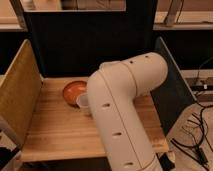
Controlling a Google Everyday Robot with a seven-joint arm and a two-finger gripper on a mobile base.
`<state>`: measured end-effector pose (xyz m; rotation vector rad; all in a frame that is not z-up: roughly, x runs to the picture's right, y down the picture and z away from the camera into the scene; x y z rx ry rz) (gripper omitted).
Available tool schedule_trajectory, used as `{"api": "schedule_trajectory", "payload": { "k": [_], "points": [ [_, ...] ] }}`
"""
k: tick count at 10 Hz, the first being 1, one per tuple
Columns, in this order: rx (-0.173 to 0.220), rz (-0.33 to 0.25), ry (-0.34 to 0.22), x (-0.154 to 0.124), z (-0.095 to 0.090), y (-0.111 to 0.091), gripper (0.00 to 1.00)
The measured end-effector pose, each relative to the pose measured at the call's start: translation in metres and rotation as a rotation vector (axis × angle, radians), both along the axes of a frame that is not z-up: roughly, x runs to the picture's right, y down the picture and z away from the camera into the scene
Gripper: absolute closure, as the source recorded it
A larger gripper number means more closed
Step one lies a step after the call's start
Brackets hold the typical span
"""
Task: Place the eraser in the ceramic cup
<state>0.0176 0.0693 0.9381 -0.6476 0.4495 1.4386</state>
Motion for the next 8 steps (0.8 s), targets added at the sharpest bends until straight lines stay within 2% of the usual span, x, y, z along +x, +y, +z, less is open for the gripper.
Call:
{"api": "schedule_trajectory", "payload": {
  "k": [2,3,4,6,8],
  "points": [
    [0.029,0.027,0.004,0.010,-0.011,-0.012,0.99],
    [0.047,0.046,0.003,0.014,-0.017,-0.019,1.00],
    [0.083,0.075,0.003,0.022,-0.027,-0.031,1.00],
    [0.182,0.127,-0.005,0.039,-0.056,-0.064,1.00],
    [0.287,0.126,-0.032,0.043,-0.085,-0.094,1.00]
  ]
}}
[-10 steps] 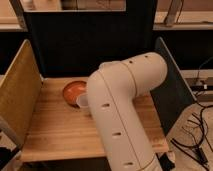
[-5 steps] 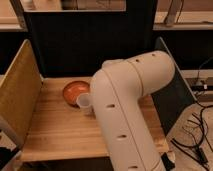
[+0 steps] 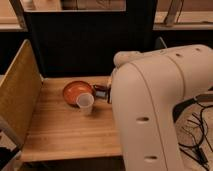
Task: Place the eraser in the ceramic cup
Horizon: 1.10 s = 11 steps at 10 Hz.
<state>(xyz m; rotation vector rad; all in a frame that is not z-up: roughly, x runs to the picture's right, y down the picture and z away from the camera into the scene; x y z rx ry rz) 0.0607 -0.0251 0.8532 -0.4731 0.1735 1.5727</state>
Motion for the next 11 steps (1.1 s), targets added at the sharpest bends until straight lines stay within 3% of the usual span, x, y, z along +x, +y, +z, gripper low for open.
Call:
{"api": "schedule_trajectory", "payload": {
  "k": [2,5,7,11],
  "points": [
    [0.105,-0.075,-0.045,-0.020,-0.027,-0.027,1.00],
    [0.210,-0.203,-0.105,-0.067,-0.054,-0.052,1.00],
    [0.257,-0.274,-0.146,-0.106,-0.065,-0.059,1.00],
    [0.320,-0.283,-0.283,-0.165,-0.076,-0.050,1.00]
  ]
}}
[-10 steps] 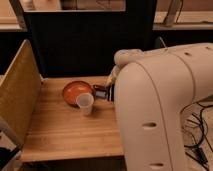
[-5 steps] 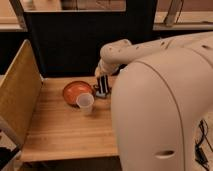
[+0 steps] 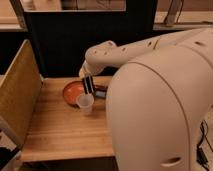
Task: Place the eraser in the ceramic cup
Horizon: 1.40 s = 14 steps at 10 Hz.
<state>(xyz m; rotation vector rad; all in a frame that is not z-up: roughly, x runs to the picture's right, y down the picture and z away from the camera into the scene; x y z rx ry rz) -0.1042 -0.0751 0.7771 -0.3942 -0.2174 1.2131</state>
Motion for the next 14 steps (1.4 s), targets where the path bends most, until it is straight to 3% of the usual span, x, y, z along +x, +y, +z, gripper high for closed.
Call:
{"api": "schedule_trajectory", "payload": {
  "k": [5,10,12,14],
  "points": [
    [-0.012,0.015,-0.126,-0.016,0.003,0.035,1.00],
    [-0.017,0.041,-0.172,-0.008,0.023,0.049,0.99],
    [-0.019,0.048,-0.180,-0.005,0.025,0.051,0.95],
    [-0.019,0.046,-0.182,-0.007,0.025,0.051,1.00]
  ]
}}
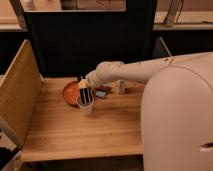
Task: Place the eraser in the ceramic cup
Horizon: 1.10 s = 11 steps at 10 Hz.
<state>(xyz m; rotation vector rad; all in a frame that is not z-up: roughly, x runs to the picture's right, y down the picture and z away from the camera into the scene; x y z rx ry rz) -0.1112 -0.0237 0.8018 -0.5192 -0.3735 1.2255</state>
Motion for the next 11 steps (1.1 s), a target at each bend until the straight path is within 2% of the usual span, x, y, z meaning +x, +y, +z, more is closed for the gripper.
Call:
{"api": "schedule_trajectory", "payload": {
  "k": [1,8,9,11],
  "points": [
    [0.000,0.000,0.000,-0.0002,0.0000,0.0001,0.98],
    [0.000,0.000,0.001,0.0004,0.0002,-0.0001,0.29],
    [0.000,0.000,0.001,0.0004,0.0003,-0.0001,0.22],
    [0.000,0.000,0.001,0.0004,0.0003,-0.0002,0.20]
  ]
}}
